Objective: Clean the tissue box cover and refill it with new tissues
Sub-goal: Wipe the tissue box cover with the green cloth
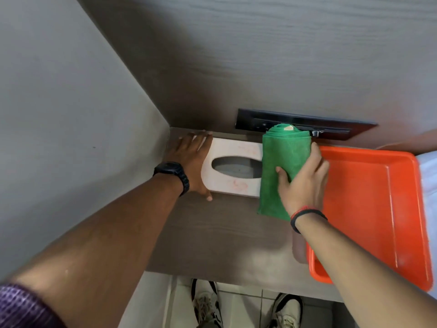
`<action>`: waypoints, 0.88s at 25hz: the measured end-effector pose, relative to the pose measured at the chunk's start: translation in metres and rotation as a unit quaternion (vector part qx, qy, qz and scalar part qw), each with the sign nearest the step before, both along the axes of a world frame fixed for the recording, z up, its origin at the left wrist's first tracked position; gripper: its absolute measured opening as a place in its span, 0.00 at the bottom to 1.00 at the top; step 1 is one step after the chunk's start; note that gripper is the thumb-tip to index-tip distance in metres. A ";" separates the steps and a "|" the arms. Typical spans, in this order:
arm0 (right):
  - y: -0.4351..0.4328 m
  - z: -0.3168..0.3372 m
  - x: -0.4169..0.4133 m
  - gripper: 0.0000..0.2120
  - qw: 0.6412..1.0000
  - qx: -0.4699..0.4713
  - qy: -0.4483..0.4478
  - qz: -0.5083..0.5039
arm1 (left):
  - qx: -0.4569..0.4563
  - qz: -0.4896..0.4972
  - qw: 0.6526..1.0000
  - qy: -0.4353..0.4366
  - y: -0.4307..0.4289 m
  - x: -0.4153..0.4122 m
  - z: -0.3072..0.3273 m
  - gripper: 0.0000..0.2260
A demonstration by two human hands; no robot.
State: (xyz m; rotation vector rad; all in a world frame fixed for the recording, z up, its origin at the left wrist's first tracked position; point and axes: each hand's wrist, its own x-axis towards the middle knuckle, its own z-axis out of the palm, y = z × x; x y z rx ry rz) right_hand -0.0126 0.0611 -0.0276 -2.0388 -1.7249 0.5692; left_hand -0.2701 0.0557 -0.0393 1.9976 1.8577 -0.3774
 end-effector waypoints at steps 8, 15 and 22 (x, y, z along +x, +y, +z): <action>-0.003 -0.026 -0.005 0.34 0.964 -0.013 -0.213 0.159 | 0.032 0.008 0.998 -0.054 -0.012 0.009 -0.017 0.64; -0.007 -0.029 -0.045 0.27 0.946 -0.027 -0.230 0.226 | 0.053 0.038 0.996 -0.055 -0.027 0.014 -0.017 0.63; -0.007 -0.029 -0.009 0.25 0.962 0.020 -0.183 0.203 | 0.039 0.040 0.996 -0.063 -0.030 0.016 -0.016 0.63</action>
